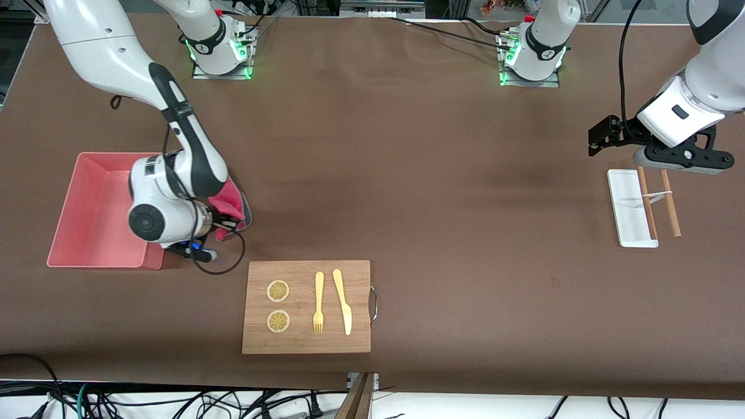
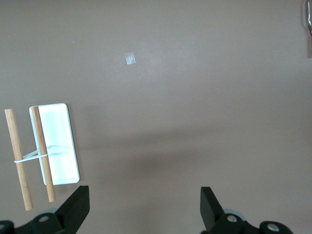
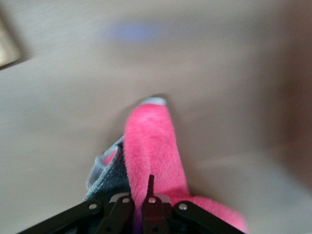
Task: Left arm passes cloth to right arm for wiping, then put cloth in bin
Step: 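Wipe the table with the cloth held in the right gripper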
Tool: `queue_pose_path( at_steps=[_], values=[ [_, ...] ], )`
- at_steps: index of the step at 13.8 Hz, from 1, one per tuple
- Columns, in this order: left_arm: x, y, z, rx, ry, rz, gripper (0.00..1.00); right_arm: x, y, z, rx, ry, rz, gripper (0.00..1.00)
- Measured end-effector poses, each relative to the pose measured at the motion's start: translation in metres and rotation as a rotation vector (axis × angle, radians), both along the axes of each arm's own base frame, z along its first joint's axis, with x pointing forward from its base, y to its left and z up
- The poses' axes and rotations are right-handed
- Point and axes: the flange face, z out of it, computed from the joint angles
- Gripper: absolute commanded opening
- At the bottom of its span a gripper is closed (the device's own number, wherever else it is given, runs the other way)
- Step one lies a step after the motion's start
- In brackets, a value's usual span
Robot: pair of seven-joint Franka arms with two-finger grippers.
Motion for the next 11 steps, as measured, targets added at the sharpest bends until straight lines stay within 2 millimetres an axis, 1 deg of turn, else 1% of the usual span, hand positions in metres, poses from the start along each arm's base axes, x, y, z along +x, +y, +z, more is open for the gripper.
queue_pose_path(
  at_steps=[3,6,9,10,11],
  values=[
    [0.001,0.005,-0.002,0.000,0.004,0.009,1.00,-0.009,0.056,0.003,0.014,-0.033,-0.082,0.00],
    [0.002,0.013,-0.003,0.001,0.011,0.023,1.00,-0.017,0.101,0.003,0.035,-0.072,-0.170,0.00],
    [0.002,0.014,-0.004,0.001,0.013,0.024,1.00,-0.027,0.143,0.002,0.062,-0.097,-0.274,0.00],
    [0.002,0.014,-0.004,0.001,0.014,0.024,1.00,-0.031,0.154,0.003,0.067,-0.097,-0.291,0.00],
    [0.002,0.014,-0.004,0.001,0.014,0.024,1.00,-0.034,0.158,0.003,0.068,-0.096,-0.292,0.00]
  ],
)
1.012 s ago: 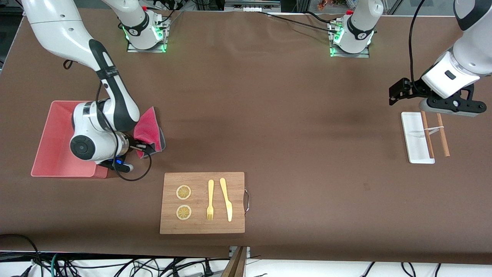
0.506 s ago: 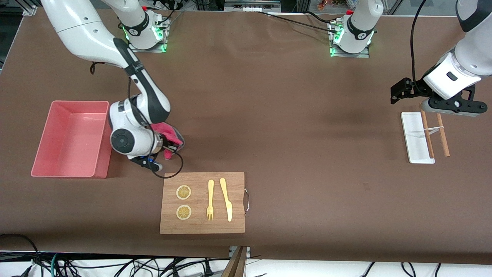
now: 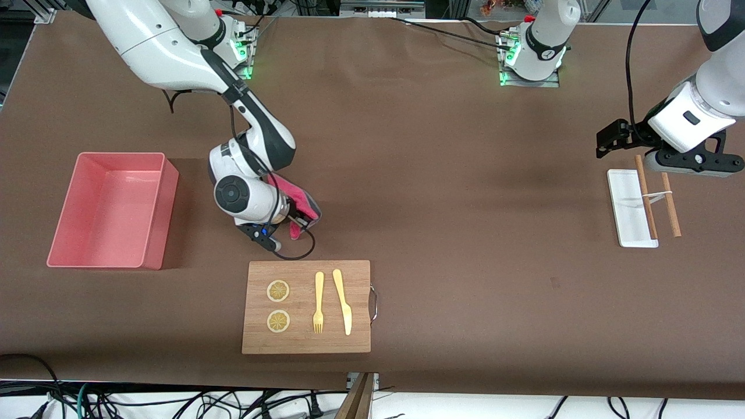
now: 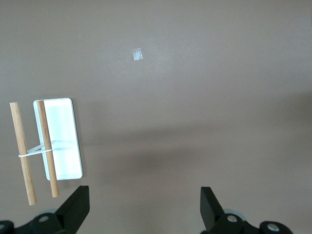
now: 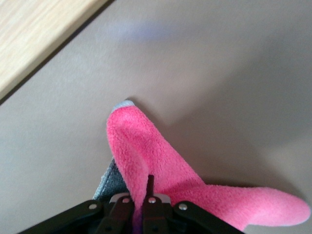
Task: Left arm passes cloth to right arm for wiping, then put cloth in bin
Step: 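Wipe the table with the cloth held in the right gripper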
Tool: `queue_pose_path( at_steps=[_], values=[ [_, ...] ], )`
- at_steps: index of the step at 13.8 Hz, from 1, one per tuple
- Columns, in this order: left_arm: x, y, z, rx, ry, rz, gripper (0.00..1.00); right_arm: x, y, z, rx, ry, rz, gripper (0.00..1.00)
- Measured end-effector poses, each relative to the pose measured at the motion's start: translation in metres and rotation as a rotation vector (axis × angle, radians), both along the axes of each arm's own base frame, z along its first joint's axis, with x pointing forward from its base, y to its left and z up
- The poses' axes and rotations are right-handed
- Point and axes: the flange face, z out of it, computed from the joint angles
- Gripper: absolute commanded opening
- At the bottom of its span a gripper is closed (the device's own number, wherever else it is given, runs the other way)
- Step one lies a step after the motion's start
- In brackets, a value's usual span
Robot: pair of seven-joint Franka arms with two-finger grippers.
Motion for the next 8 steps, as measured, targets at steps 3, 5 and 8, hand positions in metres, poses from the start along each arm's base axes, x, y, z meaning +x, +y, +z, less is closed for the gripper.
queue_pose_path(
  at_steps=[3,5,8],
  values=[
    [0.000,0.000,0.000,0.000,0.001,0.000,1.00,0.006,-0.018,-0.005,-0.011,0.001,0.047,0.00],
    [0.000,0.000,-0.001,0.000,0.002,0.000,1.00,0.015,-0.058,-0.015,-0.043,0.033,0.099,0.00],
    [0.000,0.000,-0.001,0.000,0.004,0.000,1.00,0.030,-0.117,-0.021,-0.061,0.055,0.185,0.00]
  ],
)
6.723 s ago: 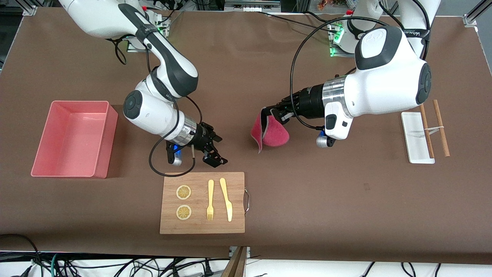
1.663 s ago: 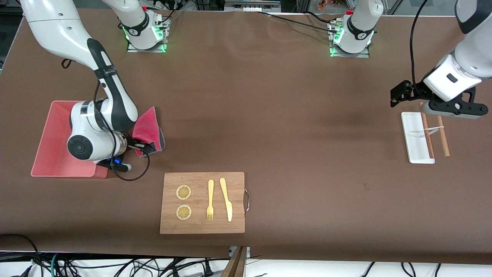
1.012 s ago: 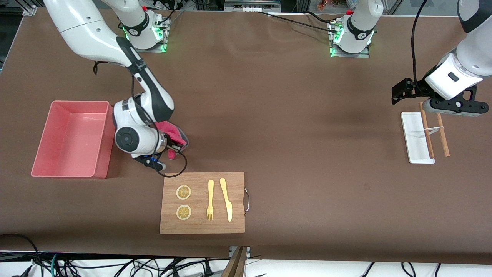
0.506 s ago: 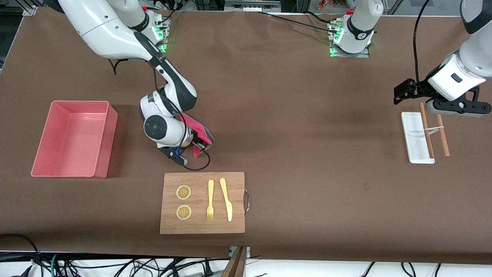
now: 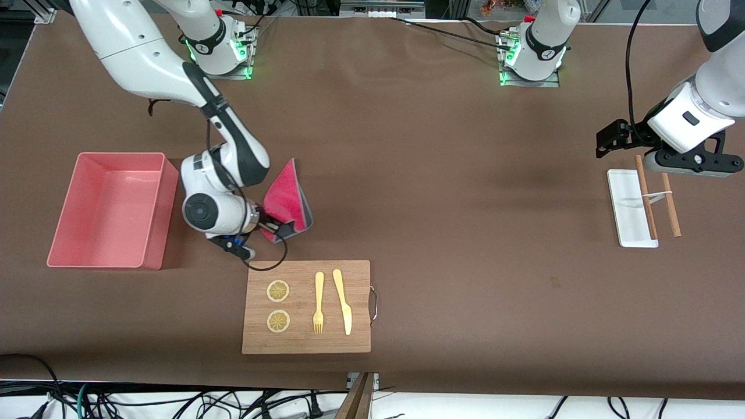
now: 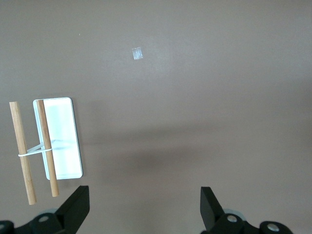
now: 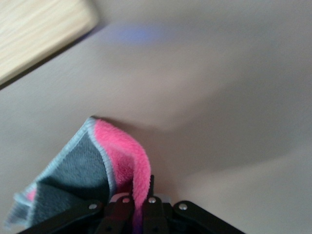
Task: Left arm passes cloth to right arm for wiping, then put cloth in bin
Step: 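Wipe the table with the cloth held in the right gripper, then carry the cloth into the pink bin with the right gripper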
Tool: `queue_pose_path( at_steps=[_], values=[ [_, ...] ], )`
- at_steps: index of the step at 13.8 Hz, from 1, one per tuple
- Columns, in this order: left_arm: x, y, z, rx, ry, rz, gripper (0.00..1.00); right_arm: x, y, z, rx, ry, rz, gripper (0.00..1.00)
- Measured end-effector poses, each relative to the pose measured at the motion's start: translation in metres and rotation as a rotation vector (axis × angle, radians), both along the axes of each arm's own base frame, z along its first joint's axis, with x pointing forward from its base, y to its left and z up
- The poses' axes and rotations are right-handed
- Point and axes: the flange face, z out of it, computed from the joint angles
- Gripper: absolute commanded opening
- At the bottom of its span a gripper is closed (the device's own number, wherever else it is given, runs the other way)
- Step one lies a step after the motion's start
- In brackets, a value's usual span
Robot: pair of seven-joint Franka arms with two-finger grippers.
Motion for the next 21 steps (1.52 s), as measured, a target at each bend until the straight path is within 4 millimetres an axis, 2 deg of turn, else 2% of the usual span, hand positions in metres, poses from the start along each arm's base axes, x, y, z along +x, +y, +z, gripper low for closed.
queue_pose_path(
  at_steps=[3,7,10,12,14,16,19,21],
  values=[
    [0.000,0.000,0.000,0.000,0.002,0.000,1.00,0.010,-0.047,0.008,-0.008,0.014,0.084,0.00],
    [0.000,0.000,-0.001,0.000,0.003,0.000,1.00,0.015,-0.087,0.051,0.000,0.045,0.154,0.00],
    [0.000,0.000,-0.001,0.000,0.004,0.000,1.00,0.016,-0.106,0.108,0.008,0.087,0.188,0.00],
    [0.000,0.000,-0.001,0.000,0.004,0.000,1.00,0.015,-0.125,0.164,0.023,0.139,0.230,0.00],
    [0.000,0.000,-0.001,0.000,0.004,0.000,1.00,0.012,-0.160,0.218,0.038,0.184,0.268,0.00],
    [0.000,0.000,-0.001,0.000,0.005,0.000,1.00,0.007,-0.208,0.248,0.063,0.209,0.310,0.00],
    [0.000,0.000,-0.001,0.000,0.006,0.000,1.00,-0.001,-0.286,0.250,0.100,0.218,0.377,0.00],
    [0.000,0.000,-0.001,0.000,0.006,0.000,1.00,-0.007,-0.325,0.236,0.114,0.242,0.378,0.00]
  ],
)
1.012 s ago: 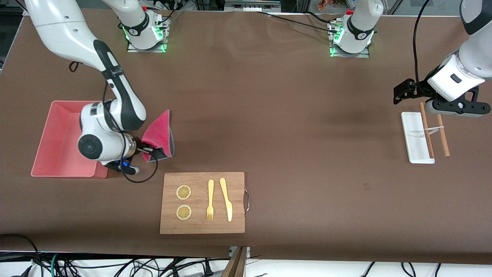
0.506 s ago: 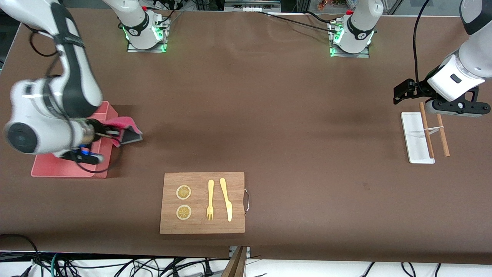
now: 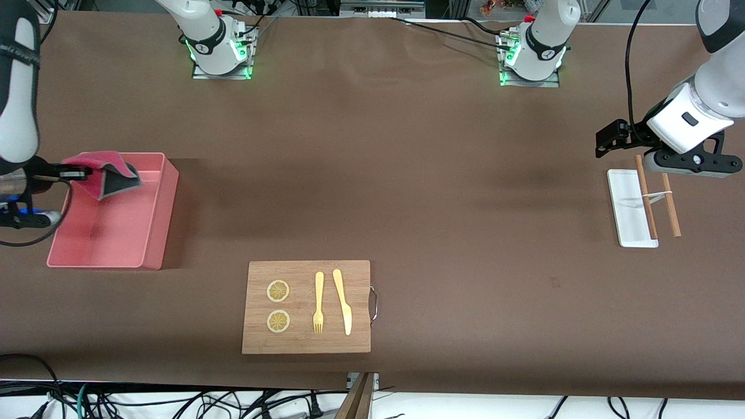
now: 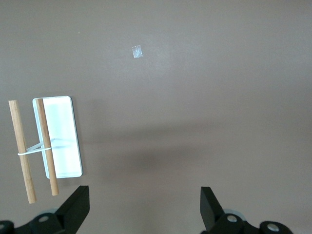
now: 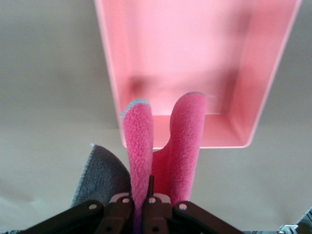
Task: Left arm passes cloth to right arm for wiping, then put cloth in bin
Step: 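Carry the cloth into the pink bin with the right gripper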
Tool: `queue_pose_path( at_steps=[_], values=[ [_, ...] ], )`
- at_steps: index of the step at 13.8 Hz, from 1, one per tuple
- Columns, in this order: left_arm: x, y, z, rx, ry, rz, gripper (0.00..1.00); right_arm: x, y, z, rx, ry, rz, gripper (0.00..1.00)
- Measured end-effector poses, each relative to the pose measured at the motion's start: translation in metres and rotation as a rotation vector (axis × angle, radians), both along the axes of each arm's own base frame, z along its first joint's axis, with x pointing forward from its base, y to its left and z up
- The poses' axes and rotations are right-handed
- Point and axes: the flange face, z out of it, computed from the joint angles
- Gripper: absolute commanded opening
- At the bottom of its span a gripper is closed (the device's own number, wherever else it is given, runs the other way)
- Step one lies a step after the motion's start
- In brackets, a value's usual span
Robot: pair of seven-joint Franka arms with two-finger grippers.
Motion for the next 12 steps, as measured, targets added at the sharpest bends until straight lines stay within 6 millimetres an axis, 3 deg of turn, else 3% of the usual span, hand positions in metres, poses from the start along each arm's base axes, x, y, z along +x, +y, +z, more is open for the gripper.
queue_pose_path(
  at_steps=[2,7,10,11,12],
  values=[
    [0.000,0.000,0.000,0.000,0.003,0.000,1.00,0.001,-0.013,-0.029,-0.004,0.021,-0.005,0.00],
    [-0.001,0.000,-0.001,0.001,0.011,0.000,1.00,0.006,-0.019,-0.123,-0.030,0.002,0.011,0.00],
    [-0.001,0.000,-0.002,0.001,0.012,0.000,1.00,0.011,-0.021,-0.155,-0.049,-0.040,0.023,0.01],
    [-0.001,0.000,-0.002,0.001,0.013,0.000,1.00,0.014,-0.022,-0.163,-0.056,-0.063,0.029,0.55],
    [-0.001,0.000,-0.002,0.001,0.013,0.000,1.00,0.018,-0.022,-0.172,-0.064,-0.093,0.036,1.00]
  ],
)
